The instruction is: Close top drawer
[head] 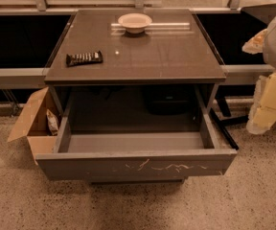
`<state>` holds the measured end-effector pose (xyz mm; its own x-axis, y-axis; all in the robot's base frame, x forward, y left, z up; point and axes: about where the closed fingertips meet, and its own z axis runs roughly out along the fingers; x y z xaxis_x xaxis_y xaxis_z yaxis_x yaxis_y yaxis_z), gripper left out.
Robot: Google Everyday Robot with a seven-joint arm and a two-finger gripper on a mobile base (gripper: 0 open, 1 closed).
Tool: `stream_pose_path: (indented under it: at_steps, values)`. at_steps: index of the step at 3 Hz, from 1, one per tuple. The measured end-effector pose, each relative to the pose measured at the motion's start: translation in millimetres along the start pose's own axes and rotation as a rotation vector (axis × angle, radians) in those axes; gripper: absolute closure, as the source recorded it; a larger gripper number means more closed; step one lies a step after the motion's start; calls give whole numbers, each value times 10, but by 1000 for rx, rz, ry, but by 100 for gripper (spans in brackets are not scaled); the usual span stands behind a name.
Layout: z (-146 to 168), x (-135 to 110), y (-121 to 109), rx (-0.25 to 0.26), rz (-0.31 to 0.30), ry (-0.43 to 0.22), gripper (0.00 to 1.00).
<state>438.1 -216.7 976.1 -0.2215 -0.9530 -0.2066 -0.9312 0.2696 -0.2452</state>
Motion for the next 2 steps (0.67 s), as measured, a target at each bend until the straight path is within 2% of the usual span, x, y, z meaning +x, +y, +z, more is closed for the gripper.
stream_pose_path:
  at_steps: [1,2]
  values:
    - [0,0,0,0,0,0,0]
    - [181,-66,20,-7,-27,-42,0]
